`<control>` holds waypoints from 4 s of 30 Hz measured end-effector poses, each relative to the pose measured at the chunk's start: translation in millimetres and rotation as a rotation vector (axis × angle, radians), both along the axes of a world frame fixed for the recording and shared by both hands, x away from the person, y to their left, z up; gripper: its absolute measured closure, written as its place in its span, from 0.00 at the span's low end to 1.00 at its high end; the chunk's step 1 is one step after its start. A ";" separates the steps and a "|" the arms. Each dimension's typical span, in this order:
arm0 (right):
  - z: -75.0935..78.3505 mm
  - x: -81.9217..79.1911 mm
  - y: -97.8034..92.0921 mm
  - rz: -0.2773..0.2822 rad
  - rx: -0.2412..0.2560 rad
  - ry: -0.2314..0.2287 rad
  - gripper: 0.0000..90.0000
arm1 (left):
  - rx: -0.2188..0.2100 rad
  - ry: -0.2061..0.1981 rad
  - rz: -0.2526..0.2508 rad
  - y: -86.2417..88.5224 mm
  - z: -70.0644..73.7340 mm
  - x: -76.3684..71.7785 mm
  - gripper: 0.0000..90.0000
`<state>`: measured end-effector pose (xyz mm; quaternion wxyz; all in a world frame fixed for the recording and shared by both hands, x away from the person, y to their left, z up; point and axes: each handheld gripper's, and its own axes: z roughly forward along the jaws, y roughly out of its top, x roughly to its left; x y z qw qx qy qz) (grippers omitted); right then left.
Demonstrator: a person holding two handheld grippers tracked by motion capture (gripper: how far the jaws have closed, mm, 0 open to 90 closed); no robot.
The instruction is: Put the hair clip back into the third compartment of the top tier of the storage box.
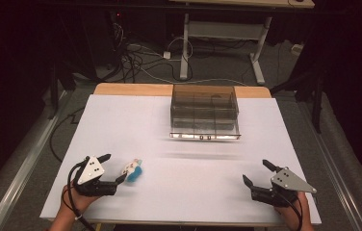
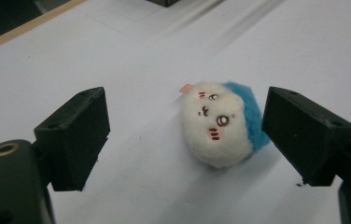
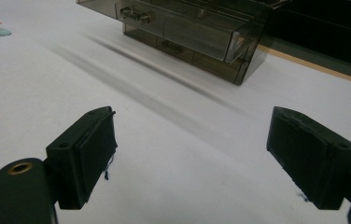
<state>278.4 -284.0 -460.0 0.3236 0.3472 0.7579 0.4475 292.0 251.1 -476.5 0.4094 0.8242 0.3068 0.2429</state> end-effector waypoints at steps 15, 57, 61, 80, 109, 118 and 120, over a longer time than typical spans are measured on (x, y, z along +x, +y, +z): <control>-0.5 4.1 -2.7 -0.009 0.015 0.004 0.18 | -0.032 0.061 -0.001 -3.1 -6.0 1.2 0.17; -2.8 0.2 -0.7 0.054 -0.050 -0.014 0.20 | 0.031 0.122 0.028 -11.6 -10.6 11.8 0.44; -3.4 0.5 -1.4 0.047 -0.052 -0.019 0.20 | 0.030 0.096 0.038 -8.4 -6.9 9.9 0.44; -6.6 1.7 -1.5 0.034 -0.069 -0.001 0.20 | 0.002 0.052 0.024 -7.8 3.5 4.0 0.47; -6.7 1.6 -1.6 0.025 -0.077 0.007 0.20 | 0.002 0.020 0.002 -12.0 20.2 6.7 0.48; -3.1 1.0 -6.9 -0.028 -0.053 -0.010 0.18 | -0.026 0.013 -0.037 -26.4 37.0 22.6 0.49; -2.9 0.7 -7.3 -0.027 -0.052 -0.011 0.18 | -0.029 0.010 -0.041 -28.5 38.4 24.1 0.49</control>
